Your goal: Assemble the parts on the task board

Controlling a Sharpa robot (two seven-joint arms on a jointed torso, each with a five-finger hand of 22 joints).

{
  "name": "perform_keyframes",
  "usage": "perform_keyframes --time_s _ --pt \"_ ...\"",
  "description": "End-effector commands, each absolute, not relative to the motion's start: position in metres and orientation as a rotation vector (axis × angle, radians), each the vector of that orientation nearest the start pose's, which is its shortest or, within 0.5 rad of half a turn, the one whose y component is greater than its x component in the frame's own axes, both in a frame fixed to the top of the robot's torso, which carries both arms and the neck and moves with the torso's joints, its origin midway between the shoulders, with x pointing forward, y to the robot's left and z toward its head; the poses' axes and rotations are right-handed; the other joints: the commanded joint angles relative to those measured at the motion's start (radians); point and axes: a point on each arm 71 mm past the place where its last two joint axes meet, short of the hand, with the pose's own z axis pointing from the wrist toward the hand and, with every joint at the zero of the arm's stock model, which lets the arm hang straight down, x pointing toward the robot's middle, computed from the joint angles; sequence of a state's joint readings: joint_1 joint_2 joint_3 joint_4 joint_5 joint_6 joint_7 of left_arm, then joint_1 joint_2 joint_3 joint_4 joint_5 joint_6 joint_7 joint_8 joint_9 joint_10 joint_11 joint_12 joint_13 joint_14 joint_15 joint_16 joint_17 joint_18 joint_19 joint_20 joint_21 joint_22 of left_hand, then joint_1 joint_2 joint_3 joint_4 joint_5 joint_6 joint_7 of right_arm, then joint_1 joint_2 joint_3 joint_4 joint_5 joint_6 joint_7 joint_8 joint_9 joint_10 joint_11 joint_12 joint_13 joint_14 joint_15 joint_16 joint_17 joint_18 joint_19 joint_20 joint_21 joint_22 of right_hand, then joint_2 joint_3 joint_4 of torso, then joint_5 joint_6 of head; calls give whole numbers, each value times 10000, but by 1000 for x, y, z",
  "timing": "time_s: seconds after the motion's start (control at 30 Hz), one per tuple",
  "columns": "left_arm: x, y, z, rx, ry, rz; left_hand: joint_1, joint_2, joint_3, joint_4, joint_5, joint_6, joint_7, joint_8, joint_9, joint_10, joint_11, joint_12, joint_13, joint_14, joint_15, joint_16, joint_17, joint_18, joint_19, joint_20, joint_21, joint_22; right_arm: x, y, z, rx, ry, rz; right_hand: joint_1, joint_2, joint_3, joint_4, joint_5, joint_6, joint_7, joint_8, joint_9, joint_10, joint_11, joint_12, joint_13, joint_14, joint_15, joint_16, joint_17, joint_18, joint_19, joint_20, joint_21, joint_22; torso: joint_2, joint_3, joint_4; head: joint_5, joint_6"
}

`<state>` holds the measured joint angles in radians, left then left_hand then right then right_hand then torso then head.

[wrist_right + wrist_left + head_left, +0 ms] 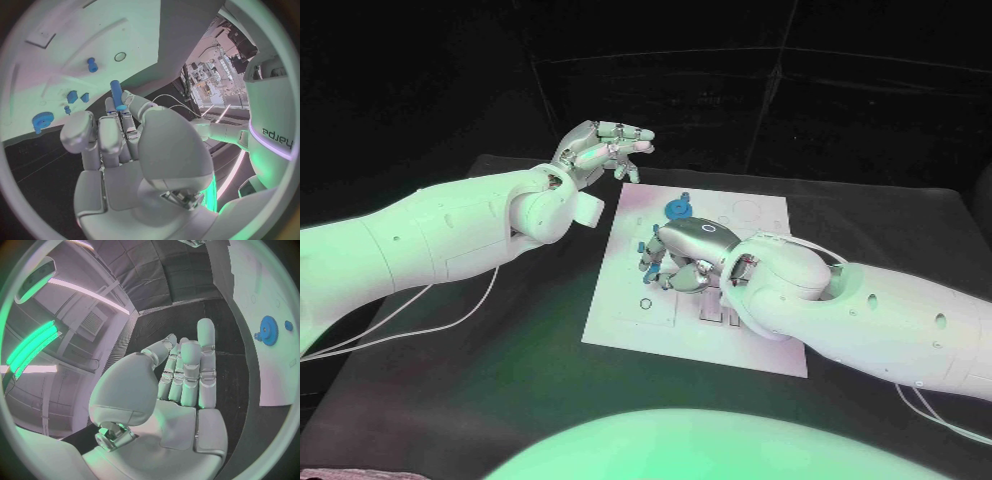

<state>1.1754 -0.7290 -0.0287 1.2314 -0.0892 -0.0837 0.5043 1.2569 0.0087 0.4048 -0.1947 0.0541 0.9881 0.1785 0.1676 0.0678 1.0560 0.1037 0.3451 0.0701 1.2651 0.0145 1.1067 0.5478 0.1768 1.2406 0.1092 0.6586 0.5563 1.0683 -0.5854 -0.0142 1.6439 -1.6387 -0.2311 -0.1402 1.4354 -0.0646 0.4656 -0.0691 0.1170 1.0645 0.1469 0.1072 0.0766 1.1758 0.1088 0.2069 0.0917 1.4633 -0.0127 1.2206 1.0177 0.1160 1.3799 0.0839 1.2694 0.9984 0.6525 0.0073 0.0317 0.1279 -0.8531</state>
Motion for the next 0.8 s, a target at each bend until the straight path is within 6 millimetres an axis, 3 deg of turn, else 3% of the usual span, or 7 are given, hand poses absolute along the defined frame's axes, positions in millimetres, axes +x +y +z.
perform_keyframes --time_s 0.03,0.3,0.8 --pt "531 226 -194 -9575 13840 -16522 36 16 -12 -40 -15 -38 46 5 -8 -62 0 56 -17 -68 -9 -38 -14 58 -71 10 -65 -12 406 -32 -218 -5362 17052 9592 -10 -42 38 10 41 9 88 -59 -8 405 -370 -18 -3 254 -41 55 -1 -141 51 21 57 16 2 -11 14 76 -57" --pt "532 226 -195 -9585 13862 -16514 13 21 -9 -37 -13 -48 47 4 -10 -73 2 64 -18 -79 -4 -43 -34 57 -75 14 -75 -18 401 -29 -228 -5509 17373 9705 -13 -35 62 -2 65 4 87 -66 -12 397 -369 -35 0 250 -39 51 -17 -138 40 24 53 2 1 8 2 260 -145" --pt "533 226 -195 -9598 13877 -16493 13 21 -9 -37 -13 -48 47 4 -10 -73 2 64 -18 -79 -4 -43 -34 57 -75 14 -75 -18 397 -29 -239 -5584 17760 9703 -17 -28 90 -17 94 1 89 -73 -16 392 -366 -51 6 248 -38 58 -15 -138 35 26 62 11 -1 -14 4 310 -196"
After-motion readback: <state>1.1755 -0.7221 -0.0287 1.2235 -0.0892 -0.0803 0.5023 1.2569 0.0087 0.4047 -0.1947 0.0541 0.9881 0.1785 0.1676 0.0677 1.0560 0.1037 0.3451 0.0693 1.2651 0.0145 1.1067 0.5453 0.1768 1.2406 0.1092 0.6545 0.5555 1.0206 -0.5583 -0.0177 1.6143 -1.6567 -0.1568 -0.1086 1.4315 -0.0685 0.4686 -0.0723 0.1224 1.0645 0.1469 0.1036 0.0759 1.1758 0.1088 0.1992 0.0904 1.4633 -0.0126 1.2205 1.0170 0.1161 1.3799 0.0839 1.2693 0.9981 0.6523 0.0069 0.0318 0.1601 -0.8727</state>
